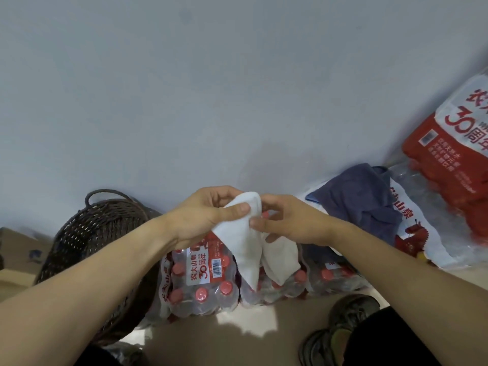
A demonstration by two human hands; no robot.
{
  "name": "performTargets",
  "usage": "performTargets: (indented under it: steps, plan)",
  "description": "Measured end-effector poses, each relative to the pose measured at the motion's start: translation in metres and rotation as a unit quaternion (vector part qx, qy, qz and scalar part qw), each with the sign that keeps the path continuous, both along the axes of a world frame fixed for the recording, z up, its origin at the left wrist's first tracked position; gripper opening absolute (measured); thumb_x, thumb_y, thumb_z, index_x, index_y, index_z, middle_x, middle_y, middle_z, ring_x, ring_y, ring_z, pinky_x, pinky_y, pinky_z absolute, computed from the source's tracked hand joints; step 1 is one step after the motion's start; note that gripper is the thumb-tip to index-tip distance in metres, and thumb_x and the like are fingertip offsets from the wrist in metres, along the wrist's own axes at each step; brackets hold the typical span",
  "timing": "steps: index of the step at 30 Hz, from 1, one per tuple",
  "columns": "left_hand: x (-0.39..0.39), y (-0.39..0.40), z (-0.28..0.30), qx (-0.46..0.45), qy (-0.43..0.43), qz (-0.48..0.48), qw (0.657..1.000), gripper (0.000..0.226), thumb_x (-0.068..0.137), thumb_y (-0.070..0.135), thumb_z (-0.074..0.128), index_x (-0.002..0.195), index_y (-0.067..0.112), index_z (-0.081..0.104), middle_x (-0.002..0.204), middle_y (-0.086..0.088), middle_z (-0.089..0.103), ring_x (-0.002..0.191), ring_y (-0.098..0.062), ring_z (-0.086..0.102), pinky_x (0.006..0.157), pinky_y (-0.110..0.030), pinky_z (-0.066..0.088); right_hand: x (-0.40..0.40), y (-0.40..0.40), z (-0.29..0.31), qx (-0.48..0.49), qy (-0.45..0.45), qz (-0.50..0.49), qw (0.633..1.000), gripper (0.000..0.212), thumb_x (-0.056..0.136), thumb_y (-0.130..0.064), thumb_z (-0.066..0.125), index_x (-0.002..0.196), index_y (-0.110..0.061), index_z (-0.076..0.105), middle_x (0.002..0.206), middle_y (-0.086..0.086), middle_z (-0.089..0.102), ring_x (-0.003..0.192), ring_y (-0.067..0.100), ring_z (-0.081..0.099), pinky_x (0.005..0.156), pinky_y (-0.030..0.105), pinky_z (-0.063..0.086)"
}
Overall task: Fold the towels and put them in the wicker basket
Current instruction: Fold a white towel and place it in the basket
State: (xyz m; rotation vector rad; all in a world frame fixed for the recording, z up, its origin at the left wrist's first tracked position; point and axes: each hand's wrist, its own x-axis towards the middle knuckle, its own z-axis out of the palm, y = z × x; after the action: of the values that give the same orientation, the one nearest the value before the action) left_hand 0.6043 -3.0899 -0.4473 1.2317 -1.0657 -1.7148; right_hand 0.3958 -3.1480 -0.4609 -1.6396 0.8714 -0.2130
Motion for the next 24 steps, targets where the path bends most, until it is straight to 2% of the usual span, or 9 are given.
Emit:
performTargets:
  steps: [3,5,8,11,14,17,19,22,24]
  plan:
    - [0.001,0.001,0.002,-0.003,-0.007,0.014,1.000,0.040,0.076,0.018,0.074,0.111,0.000,0.066,0.106,-0.020,0.070,0.093,-0.031,0.068,0.082,-0.038,0.056,0.004,0.002,-0.002,-0.027,-0.010,-0.040,0.999,0.029,0.088,-0.037,0.071,0.111,-0.018,0.070,0.100,-0.001,0.074,0.087,0.016,0.073,0.068,0.030,0.060]
    - [0.003,0.001,0.002,0.002,-0.050,0.042,0.998,0.041,0.076,0.025,0.075,0.108,0.001,0.068,0.101,-0.020,0.070,0.087,-0.030,0.067,0.076,-0.037,0.056,0.005,0.002,-0.004,-0.035,-0.022,-0.073,0.996,0.030,0.083,-0.040,0.075,0.098,-0.014,0.070,0.092,0.005,0.073,0.079,0.020,0.072,0.062,0.031,0.060]
    - [0.010,0.000,0.002,0.060,-0.089,0.057,0.993,0.050,0.075,0.039,0.074,0.106,0.001,0.069,0.088,-0.018,0.067,0.074,-0.024,0.061,0.061,-0.030,0.054,0.006,0.002,-0.002,-0.050,-0.050,-0.120,0.990,0.042,0.071,-0.051,0.079,0.083,-0.014,0.065,0.084,0.013,0.070,0.069,0.029,0.070,0.050,0.032,0.057]
    - [0.013,0.000,0.001,0.079,-0.059,0.101,0.990,0.055,0.076,0.036,0.072,0.109,-0.007,0.065,0.094,-0.020,0.068,0.079,-0.024,0.065,0.067,-0.031,0.057,0.007,0.002,-0.001,-0.043,-0.062,-0.135,0.988,0.033,0.075,-0.053,0.077,0.072,-0.024,0.062,0.074,0.014,0.067,0.057,0.024,0.066,0.047,0.031,0.054]
    - [0.013,-0.002,0.003,0.051,-0.029,0.188,0.981,0.044,0.075,0.029,0.074,0.103,-0.003,0.064,0.091,-0.020,0.063,0.078,-0.029,0.059,0.074,-0.041,0.050,0.010,0.005,0.001,-0.090,-0.013,-0.180,0.979,0.027,0.078,-0.054,0.074,0.079,-0.030,0.062,0.078,-0.004,0.068,0.066,0.014,0.067,0.054,0.031,0.055]
    - [0.013,-0.003,0.007,-0.018,-0.038,0.221,0.974,0.021,0.084,0.017,0.072,0.102,0.009,0.064,0.092,-0.019,0.066,0.079,-0.030,0.060,0.076,-0.043,0.050,0.018,0.014,0.013,-0.173,-0.026,-0.239,0.955,0.042,0.066,-0.063,0.076,0.085,-0.033,0.054,0.080,-0.013,0.063,0.069,0.002,0.062,0.057,0.019,0.052]
    - [0.012,-0.002,0.010,-0.049,-0.036,0.200,0.978,0.025,0.084,0.017,0.071,0.107,0.013,0.064,0.090,-0.015,0.068,0.078,-0.028,0.061,0.069,-0.039,0.053,0.026,0.027,0.018,-0.182,-0.037,-0.173,0.967,0.049,0.060,-0.063,0.080,0.091,-0.037,0.052,0.090,-0.017,0.060,0.078,-0.002,0.060,0.064,0.019,0.054]
    - [0.009,0.001,0.013,-0.035,0.027,0.139,0.989,0.040,0.077,0.019,0.073,0.115,0.012,0.063,0.096,-0.015,0.069,0.080,-0.028,0.063,0.063,-0.033,0.057,0.033,0.044,0.017,-0.184,0.028,-0.103,0.977,0.065,0.058,-0.058,0.083,0.108,-0.040,0.045,0.110,-0.022,0.054,0.097,-0.007,0.056,0.077,0.016,0.051]
    - [0.009,0.003,0.014,-0.036,0.043,0.109,0.992,0.045,0.074,0.016,0.075,0.118,0.010,0.064,0.105,-0.017,0.070,0.086,-0.026,0.068,0.069,-0.034,0.059,0.032,0.044,0.016,-0.169,0.008,-0.127,0.977,0.054,0.069,-0.044,0.084,0.108,-0.032,0.049,0.106,-0.017,0.060,0.091,-0.004,0.060,0.076,0.018,0.053]
